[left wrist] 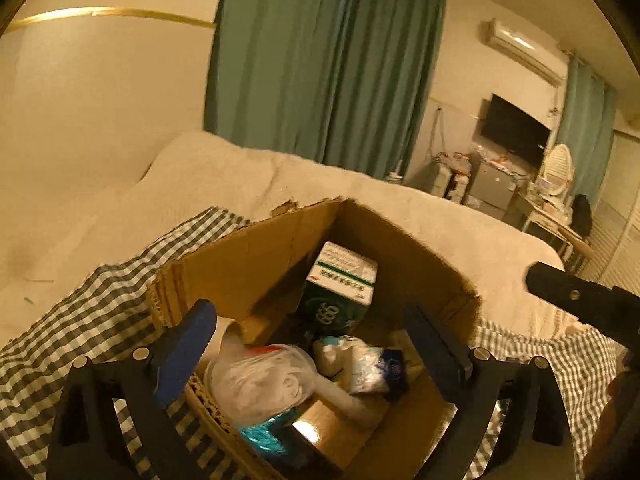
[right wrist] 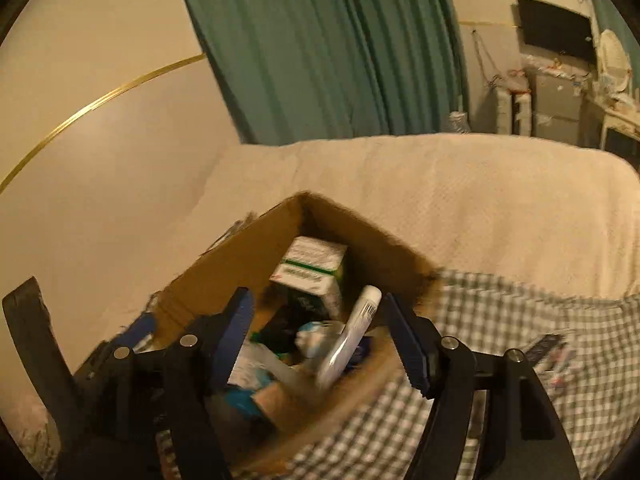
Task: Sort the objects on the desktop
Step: 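Carry swab tub and toothpaste tube into the cardboard box and release both, then grasp the white plastic bottle with the left gripper while the right gripper grasps the floral tissue pack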
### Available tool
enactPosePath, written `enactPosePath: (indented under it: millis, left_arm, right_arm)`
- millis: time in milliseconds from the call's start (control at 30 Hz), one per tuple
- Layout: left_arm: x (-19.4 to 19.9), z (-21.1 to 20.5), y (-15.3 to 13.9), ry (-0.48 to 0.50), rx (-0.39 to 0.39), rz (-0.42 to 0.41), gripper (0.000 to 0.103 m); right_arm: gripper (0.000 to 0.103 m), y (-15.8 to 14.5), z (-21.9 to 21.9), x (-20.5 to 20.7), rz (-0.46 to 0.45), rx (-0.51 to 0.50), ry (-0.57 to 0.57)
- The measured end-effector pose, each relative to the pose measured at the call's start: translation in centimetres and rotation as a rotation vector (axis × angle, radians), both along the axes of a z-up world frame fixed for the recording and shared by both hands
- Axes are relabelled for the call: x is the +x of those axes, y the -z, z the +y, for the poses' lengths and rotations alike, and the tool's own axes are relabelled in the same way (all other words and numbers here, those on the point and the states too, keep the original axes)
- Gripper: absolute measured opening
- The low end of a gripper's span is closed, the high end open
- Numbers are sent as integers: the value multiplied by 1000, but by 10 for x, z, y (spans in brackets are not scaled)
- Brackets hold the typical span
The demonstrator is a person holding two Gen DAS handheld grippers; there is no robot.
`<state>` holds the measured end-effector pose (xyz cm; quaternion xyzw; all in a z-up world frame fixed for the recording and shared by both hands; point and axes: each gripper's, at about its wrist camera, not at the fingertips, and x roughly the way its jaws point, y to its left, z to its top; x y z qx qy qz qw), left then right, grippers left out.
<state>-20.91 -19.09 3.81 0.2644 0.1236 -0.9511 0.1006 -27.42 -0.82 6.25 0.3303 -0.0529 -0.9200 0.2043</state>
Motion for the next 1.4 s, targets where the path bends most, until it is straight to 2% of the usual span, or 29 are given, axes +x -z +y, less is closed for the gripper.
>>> enactPosePath:
  millis: [133,200,300,400,567,633,733,767,833,933,1133,1167,1200,1233,1333,1400]
  left_arm:
    - [8,22,-8,74,11,34,99]
    - [13,40,-11,144,23,48,101]
    - [17,79,-13,244,-4,46,103]
    - [20,122,-4,338,-12,-2,103]
    - [10,178,42,445,-21,-151,103]
    - [4,187,60,450,-23,-193,103]
    - [-10,189,87,403,-69,-250,103]
    - [-14,188,92,389,-79,-260,103]
    - [-22,184,107,351,-87,-290,103]
    - [-33,180,121,331,-58,-336,103]
    - [-43,176,133,333,-6,-342,103]
    - [-43,176,133,336,-4,-341,103]
    - [-43,177,135,340,-3,-341,103]
    - [-44,178,137,347,-1,-342,103]
    - [-47,179,141,355,15,-344,103]
    - [-52,180,142,342,42,-345,103]
  right_arm:
    - [67,-9,46,20,54,41,111]
    - [67,-10,77,36,67,62,172]
    - [67,-5,115,55,65,104,240]
    - [67,18,147,65,18,157,280]
    - [67,74,173,66,-94,206,279]
    - [67,98,177,65,-128,225,259]
    - [67,130,182,56,-172,231,243]
    - [64,135,184,52,-177,221,246]
    - [63,141,185,40,-182,189,247]
    - [62,145,178,23,-162,177,227]
    - [62,153,151,-13,-144,179,173]
    - [54,159,146,-19,-154,210,171]
    - [37,166,145,-25,-175,250,178]
    - [11,170,145,-27,-186,256,182]
    - [8,166,154,-15,-177,276,204]
    - [6,147,163,4,-111,305,225]
